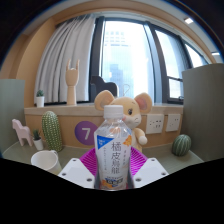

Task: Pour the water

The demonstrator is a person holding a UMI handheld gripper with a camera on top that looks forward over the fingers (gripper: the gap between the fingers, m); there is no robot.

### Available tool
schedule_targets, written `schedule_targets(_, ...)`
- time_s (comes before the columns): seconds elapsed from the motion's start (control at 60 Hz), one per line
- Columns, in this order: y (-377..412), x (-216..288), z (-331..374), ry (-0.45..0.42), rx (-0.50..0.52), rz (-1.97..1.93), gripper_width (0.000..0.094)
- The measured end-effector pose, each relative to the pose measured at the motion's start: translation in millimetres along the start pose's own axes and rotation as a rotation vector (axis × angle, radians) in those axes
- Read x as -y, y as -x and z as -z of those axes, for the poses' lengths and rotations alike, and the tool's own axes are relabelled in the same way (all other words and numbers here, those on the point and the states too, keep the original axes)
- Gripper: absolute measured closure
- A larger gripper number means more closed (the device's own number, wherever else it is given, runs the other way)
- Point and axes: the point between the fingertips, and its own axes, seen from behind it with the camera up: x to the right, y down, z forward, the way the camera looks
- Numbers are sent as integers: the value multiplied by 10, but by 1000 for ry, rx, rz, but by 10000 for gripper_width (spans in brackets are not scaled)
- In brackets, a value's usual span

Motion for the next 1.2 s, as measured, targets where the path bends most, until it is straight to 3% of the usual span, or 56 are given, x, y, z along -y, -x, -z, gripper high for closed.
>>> schedule_targets(0.217, -21, -31, 32, 17, -4, -1, 376)
schedule_targets(0.333, -115, -45, 163, 30, -52, -12, 162)
schedule_targets(0.4, -119, -64, 314, 38, -58, -27, 101)
schedule_targets(0.85, 548, -527, 2061, 113, -5, -58, 83)
schedule_targets(1.2, 899, -113, 3062, 85, 21, -10, 80)
